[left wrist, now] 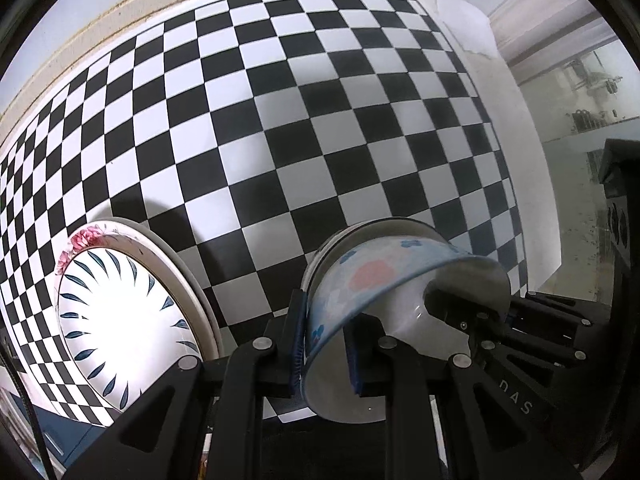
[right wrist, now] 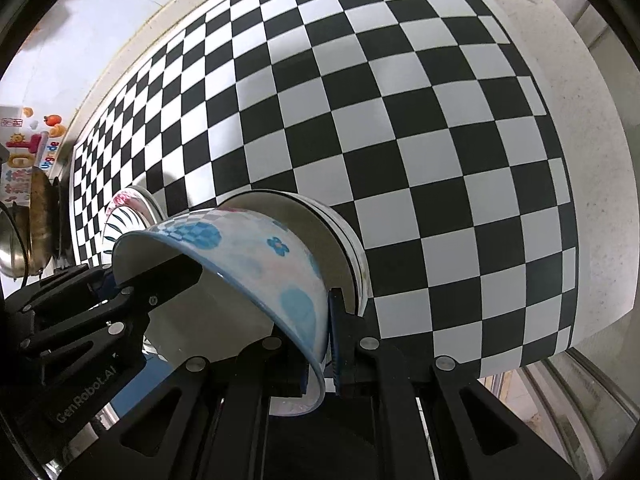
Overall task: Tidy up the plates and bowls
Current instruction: 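Lower the bowl stack onto the checkered cloth and open both tools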
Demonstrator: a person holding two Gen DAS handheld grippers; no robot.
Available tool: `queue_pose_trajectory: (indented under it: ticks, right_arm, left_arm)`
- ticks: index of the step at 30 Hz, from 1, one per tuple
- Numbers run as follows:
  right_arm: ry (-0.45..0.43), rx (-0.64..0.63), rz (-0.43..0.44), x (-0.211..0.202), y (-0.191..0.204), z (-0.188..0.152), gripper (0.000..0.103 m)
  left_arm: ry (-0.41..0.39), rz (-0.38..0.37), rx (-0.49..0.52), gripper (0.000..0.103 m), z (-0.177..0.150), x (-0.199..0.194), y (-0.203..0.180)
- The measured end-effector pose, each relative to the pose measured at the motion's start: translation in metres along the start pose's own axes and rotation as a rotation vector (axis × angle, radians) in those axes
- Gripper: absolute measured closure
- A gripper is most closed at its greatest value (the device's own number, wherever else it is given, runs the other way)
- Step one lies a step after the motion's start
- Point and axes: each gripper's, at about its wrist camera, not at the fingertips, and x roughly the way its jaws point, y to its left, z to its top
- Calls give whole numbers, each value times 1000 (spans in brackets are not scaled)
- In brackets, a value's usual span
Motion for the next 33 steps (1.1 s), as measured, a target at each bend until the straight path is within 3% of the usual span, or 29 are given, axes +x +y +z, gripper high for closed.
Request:
queue_pose_trajectory:
  ticks: [7,33]
  right_arm:
    - [31,-2,-51,8,4,7,90]
    - [31,-18,-28,-3,0,2,90]
  left_arm:
    - [7,5,5,88,0,6,-1]
    - [6,1,-7,88,-2,4,1]
